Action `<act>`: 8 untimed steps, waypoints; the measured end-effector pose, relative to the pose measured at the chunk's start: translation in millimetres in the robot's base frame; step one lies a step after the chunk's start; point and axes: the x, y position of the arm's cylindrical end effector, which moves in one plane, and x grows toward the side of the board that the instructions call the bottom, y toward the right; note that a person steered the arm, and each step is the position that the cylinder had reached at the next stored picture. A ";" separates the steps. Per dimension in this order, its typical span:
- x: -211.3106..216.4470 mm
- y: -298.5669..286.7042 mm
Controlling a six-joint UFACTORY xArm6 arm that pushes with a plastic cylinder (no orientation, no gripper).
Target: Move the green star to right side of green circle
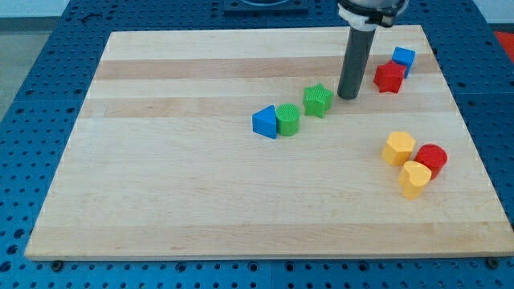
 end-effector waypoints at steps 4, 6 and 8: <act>37.8 -60.1; 37.1 -4.0; 10.5 -24.7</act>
